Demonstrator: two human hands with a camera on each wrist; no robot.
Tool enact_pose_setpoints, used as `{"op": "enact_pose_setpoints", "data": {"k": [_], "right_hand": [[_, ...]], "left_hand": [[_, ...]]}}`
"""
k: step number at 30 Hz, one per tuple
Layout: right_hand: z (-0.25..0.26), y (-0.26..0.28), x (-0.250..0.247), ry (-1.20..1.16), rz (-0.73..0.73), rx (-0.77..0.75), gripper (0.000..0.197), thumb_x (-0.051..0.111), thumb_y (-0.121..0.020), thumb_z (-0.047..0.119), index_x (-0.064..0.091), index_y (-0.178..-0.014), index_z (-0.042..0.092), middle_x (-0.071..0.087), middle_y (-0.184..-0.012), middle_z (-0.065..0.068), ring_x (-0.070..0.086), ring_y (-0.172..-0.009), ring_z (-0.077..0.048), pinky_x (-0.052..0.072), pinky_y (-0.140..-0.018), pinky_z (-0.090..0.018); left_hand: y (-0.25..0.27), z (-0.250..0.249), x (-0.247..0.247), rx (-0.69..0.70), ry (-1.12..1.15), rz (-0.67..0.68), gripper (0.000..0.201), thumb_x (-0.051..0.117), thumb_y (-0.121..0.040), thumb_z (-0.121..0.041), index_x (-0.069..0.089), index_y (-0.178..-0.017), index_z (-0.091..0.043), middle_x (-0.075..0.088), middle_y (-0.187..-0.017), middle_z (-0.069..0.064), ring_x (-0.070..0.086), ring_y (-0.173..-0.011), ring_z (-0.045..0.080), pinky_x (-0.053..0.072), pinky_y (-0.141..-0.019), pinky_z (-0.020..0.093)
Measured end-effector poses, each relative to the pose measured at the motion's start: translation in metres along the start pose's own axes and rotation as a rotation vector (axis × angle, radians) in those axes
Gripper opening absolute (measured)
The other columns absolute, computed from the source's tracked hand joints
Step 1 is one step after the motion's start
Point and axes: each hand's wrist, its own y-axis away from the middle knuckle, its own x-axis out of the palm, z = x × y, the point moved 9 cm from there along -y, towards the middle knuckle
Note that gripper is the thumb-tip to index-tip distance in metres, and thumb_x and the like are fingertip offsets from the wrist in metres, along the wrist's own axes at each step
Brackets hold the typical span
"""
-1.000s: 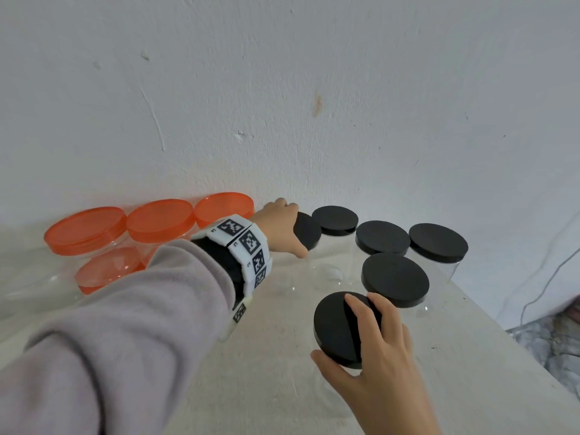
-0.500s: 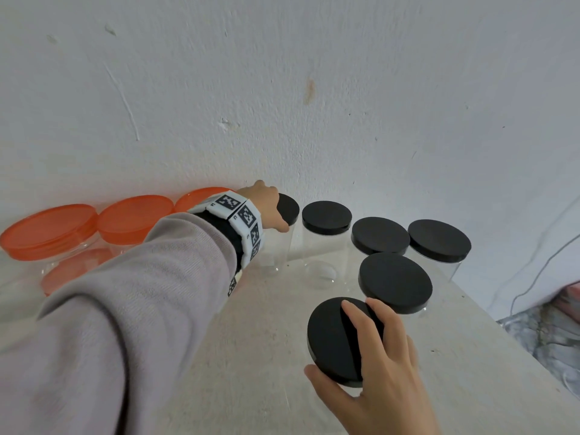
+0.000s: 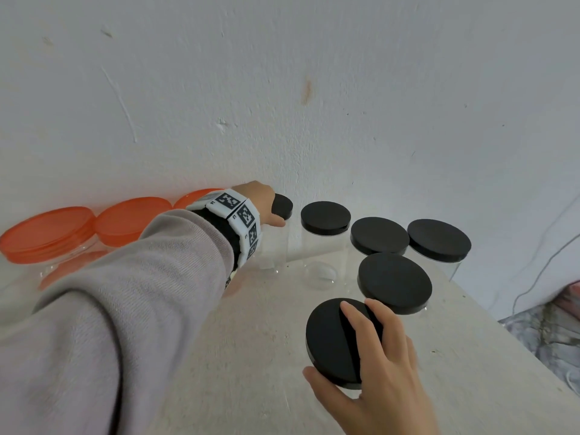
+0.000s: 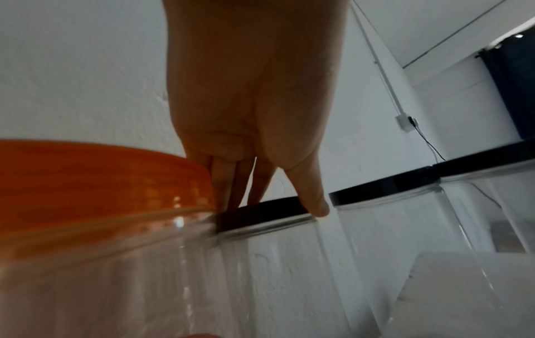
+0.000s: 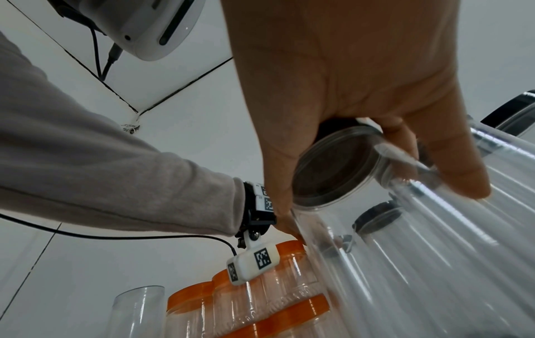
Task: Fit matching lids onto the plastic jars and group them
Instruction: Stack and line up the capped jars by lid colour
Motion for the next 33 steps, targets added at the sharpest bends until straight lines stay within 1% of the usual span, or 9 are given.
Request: {"op": "enact_pose_setpoints", "data": {"k": [5, 7, 9, 11, 16, 19, 26, 30, 33], "right_hand": [[0.001, -0.001, 0.0, 0.008, -0.03, -0.008, 0.09, 0.095, -0.025, 0.043, 0.07, -0.106, 0.014, 0.065, -0.105, -0.018, 0.067, -0.071, -0.039, 0.052, -0.043, -0.031], [0.001, -0.001, 0.0, 0.014, -0.034, -0.013, 0.09, 0.094, -0.025, 0.044, 0.07, -0.106, 0.014, 0.065, -0.105, -0.018, 0.067, -0.071, -0.039, 0.052, -0.043, -0.03], [0.0, -0.001, 0.001, 0.018, -0.03, -0.012, 0.09, 0.094, -0.025, 0.046, 0.07, -0.106, 0.015, 0.065, -0.106, -0.017, 0.067, -0.07, -0.038, 0.052, -0.043, -0.03], [-0.001, -0.002, 0.001, 0.029, -0.032, -0.013, 0.09, 0.093, -0.025, 0.048, 0.071, -0.105, 0.014, 0.066, -0.106, -0.017, 0.067, -0.069, -0.038, 0.052, -0.043, -0.031], [-0.003, -0.002, 0.001, 0.046, -0.037, -0.012, 0.091, 0.093, -0.023, 0.05, 0.072, -0.104, 0.013, 0.066, -0.106, -0.017, 0.068, -0.07, -0.038, 0.052, -0.044, -0.031], [-0.003, -0.003, 0.002, 0.042, -0.025, 0.001, 0.091, 0.093, -0.023, 0.051, 0.073, -0.103, 0.013, 0.066, -0.106, -0.017, 0.068, -0.07, -0.038, 0.052, -0.043, -0.03], [-0.006, -0.004, 0.003, 0.028, -0.006, 0.02, 0.093, 0.094, -0.021, 0.052, 0.072, -0.103, 0.012, 0.066, -0.105, -0.018, 0.068, -0.068, -0.038, 0.053, -0.045, -0.033], [-0.001, -0.005, -0.001, 0.024, -0.013, -0.022, 0.095, 0.087, -0.033, 0.059, 0.05, -0.112, 0.022, 0.065, -0.107, -0.017, 0.068, -0.07, -0.035, 0.053, -0.047, -0.031], [-0.001, -0.005, -0.001, 0.05, -0.013, -0.036, 0.095, 0.086, -0.033, 0.059, 0.049, -0.113, 0.022, 0.065, -0.108, -0.016, 0.068, -0.071, -0.034, 0.053, -0.047, -0.029]], "left_hand": [[0.002, -0.012, -0.007, -0.001, -0.019, 0.009, 0.044, 0.062, -0.086, -0.05, 0.051, -0.086, -0.007, 0.048, -0.073, 0.001, 0.046, -0.064, 0.015, 0.033, -0.053, 0.024], [-0.001, -0.026, -0.007, 0.064, -0.009, 0.058, 0.059, 0.065, -0.083, -0.053, 0.054, -0.115, -0.004, 0.058, -0.099, 0.006, 0.056, -0.088, 0.019, 0.044, -0.072, 0.027], [0.002, -0.047, -0.009, 0.164, 0.079, 0.093, 0.085, 0.066, -0.081, -0.055, 0.031, -0.145, -0.012, 0.045, -0.142, 0.007, 0.045, -0.127, 0.024, 0.038, -0.101, 0.035], [0.003, -0.068, -0.008, 0.24, 0.14, 0.125, 0.093, 0.065, -0.081, -0.056, 0.018, -0.151, -0.018, 0.032, -0.153, 0.002, 0.036, -0.136, 0.022, 0.032, -0.109, 0.035], [-0.003, -0.087, 0.0, 0.259, 0.089, 0.097, 0.065, 0.061, -0.087, -0.051, 0.044, -0.133, -0.01, 0.056, -0.125, 0.007, 0.054, -0.111, 0.024, 0.045, -0.092, 0.034], [-0.007, -0.079, -0.001, 0.227, 0.124, 0.075, 0.061, 0.062, -0.085, -0.051, 0.048, -0.127, -0.009, 0.058, -0.117, 0.007, 0.056, -0.105, 0.023, 0.046, -0.087, 0.034], [-0.022, -0.054, -0.005, 0.136, 0.159, -0.062, 0.064, 0.065, -0.084, -0.047, 0.046, -0.13, -0.008, 0.047, -0.125, 0.01, 0.051, -0.11, 0.026, 0.046, -0.093, 0.037], [-0.027, -0.055, 0.001, 0.131, 0.16, -0.066, 0.062, 0.063, -0.086, -0.046, 0.045, -0.131, -0.008, 0.043, -0.128, 0.012, 0.051, -0.111, 0.028, 0.045, -0.095, 0.039], [-0.03, -0.053, 0.004, 0.116, 0.147, -0.051, 0.06, 0.06, -0.088, -0.046, 0.044, -0.132, -0.008, 0.043, -0.128, 0.013, 0.051, -0.11, 0.029, 0.046, -0.095, 0.04]]}}
